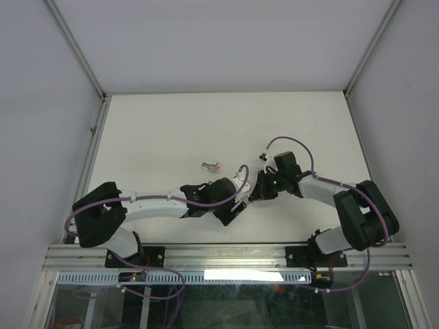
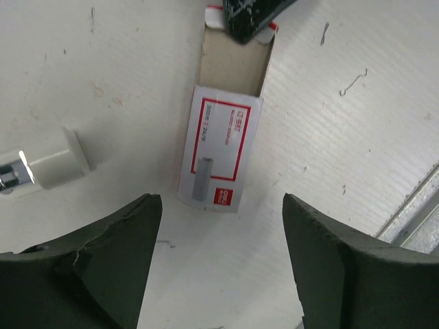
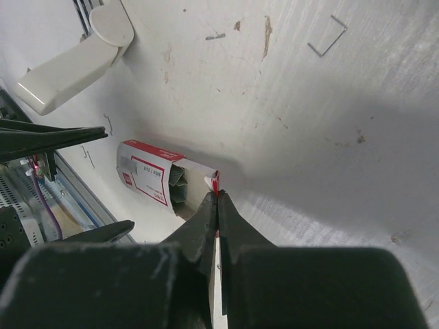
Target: Load the staples into the stapler
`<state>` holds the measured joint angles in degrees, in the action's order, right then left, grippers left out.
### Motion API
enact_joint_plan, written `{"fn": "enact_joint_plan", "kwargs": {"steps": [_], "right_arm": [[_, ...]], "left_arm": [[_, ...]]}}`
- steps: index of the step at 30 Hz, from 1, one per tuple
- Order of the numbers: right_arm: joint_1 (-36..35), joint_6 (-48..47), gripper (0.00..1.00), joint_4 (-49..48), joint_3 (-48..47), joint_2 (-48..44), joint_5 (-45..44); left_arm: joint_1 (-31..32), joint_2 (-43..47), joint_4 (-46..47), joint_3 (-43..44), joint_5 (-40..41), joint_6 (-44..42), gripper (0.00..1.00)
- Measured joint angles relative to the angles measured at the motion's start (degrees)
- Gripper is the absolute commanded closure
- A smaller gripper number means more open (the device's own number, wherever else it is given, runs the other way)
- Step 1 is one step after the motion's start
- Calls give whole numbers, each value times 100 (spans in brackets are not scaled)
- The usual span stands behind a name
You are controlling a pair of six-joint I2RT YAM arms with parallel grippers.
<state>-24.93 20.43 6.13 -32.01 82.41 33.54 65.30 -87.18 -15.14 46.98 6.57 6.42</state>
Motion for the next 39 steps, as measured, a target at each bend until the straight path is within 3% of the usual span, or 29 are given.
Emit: {"fn": "enact_joint_plan", "kwargs": {"steps": [7,15,19,25,39], "right_arm": [[0,-2,100,-55,13,0,129],[0,-28,100,-52,15,-4,184],[-2,-46,100,-31,17,-85,125],[-2,-66,100,11,17,-247,-20],[129,-83,100,157,17,-310,-446]], "left_arm": [[-7,-332,584,0,70,-149,32],[-15,-608,793,0,79,-289,52],[-15,-608,778,-2,81,-284,57],[-15,-411,787,-201,83,-225,61],[-15,114,343,-382,85,111,59]]}}
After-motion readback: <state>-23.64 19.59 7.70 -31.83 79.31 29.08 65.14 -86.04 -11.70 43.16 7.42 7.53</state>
